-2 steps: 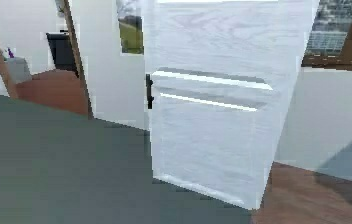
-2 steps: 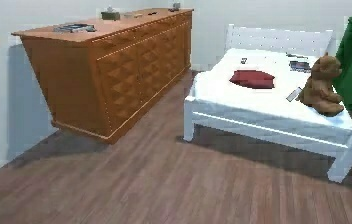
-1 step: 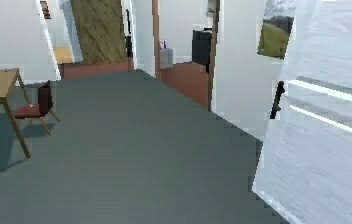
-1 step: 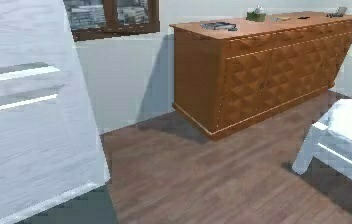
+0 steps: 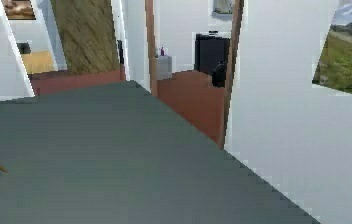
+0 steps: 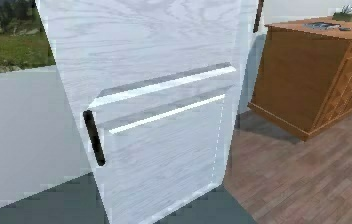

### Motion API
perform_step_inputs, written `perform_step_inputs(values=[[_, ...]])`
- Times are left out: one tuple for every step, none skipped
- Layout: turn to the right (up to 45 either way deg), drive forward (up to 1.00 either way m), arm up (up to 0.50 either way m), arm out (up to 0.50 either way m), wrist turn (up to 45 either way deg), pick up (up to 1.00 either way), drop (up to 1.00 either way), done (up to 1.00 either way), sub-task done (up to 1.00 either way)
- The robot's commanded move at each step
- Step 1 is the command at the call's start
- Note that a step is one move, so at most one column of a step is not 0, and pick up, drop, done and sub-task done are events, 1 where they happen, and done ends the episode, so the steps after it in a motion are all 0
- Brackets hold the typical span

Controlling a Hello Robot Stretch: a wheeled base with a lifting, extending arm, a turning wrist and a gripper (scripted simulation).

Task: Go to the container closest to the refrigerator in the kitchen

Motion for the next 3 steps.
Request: perform_step_inputs(values=[[0.0, 0.05, 0.0, 0.0, 0.0, 0.0, 0.0, 0.0, 0.0], [0.0, 1.0, 0.0, 0.0, 0.0, 0.0, 0.0, 0.0, 0.0], [0.0, 1.0, 0.0, 0.0, 0.0, 0.0, 0.0, 0.0, 0.0]])
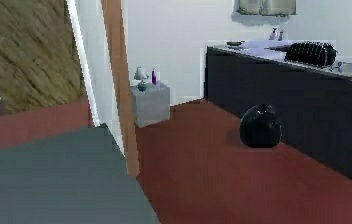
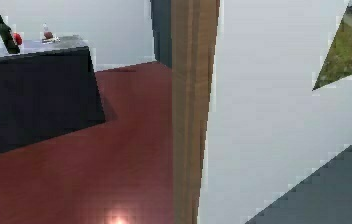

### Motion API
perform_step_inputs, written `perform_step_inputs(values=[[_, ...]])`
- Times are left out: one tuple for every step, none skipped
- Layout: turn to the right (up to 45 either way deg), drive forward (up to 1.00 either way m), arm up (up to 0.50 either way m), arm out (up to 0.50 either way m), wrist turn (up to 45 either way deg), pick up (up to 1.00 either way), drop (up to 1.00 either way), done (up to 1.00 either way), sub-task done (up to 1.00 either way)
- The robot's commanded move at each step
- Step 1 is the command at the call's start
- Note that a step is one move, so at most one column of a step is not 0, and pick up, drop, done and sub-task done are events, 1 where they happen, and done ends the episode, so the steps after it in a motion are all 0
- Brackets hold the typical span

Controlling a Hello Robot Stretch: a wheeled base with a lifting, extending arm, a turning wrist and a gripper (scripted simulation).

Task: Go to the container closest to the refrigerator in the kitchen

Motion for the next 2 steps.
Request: perform_step_inputs(values=[[-3.0, 0.0, 0.0, 0.0, 0.0, 0.0, 0.0, 0.0, 0.0], [0.0, 0.35, 0.0, 0.0, 0.0, 0.0, 0.0, 0.0, 0.0]])
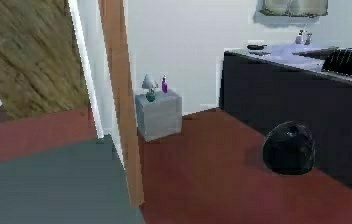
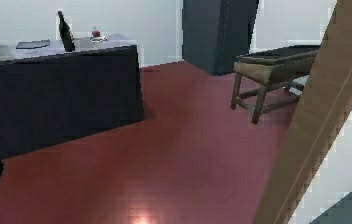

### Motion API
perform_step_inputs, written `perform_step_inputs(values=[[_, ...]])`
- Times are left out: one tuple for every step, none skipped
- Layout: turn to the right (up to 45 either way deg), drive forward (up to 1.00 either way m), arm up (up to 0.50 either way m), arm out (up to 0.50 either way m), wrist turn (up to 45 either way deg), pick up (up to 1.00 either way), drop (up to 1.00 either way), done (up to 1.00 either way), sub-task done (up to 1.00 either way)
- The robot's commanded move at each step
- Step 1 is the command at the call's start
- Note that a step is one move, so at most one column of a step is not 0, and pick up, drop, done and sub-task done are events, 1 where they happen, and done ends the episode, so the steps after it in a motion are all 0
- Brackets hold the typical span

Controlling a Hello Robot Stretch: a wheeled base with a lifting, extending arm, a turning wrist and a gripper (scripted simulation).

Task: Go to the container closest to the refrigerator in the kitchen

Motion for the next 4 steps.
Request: perform_step_inputs(values=[[45.0, 0.0, 0.0, 0.0, 0.0, 0.0, 0.0, 0.0, 0.0], [33.0, 0.0, 0.0, 0.0, 0.0, 0.0, 0.0, 0.0, 0.0], [0.0, 1.0, 0.0, 0.0, 0.0, 0.0, 0.0, 0.0, 0.0], [0.0, 0.2, 0.0, 0.0, 0.0, 0.0, 0.0, 0.0, 0.0]])
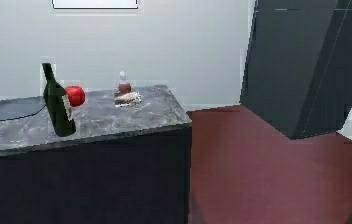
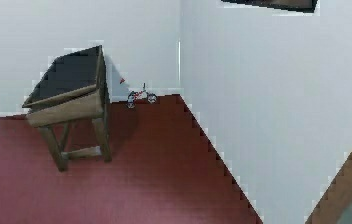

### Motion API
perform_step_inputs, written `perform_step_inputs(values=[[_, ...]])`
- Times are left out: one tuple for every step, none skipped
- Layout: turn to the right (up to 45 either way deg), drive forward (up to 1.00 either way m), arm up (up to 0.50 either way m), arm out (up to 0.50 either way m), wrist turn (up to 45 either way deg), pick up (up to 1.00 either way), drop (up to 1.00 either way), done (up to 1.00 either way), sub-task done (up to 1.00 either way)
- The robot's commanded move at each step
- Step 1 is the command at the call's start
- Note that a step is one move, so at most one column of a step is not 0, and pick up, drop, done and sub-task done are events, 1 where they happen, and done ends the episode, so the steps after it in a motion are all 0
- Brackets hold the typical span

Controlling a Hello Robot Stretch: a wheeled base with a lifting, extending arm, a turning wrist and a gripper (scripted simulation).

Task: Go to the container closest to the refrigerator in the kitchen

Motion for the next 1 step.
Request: perform_step_inputs(values=[[-45.0, 0.0, 0.0, 0.0, 0.0, 0.0, 0.0, 0.0, 0.0]])
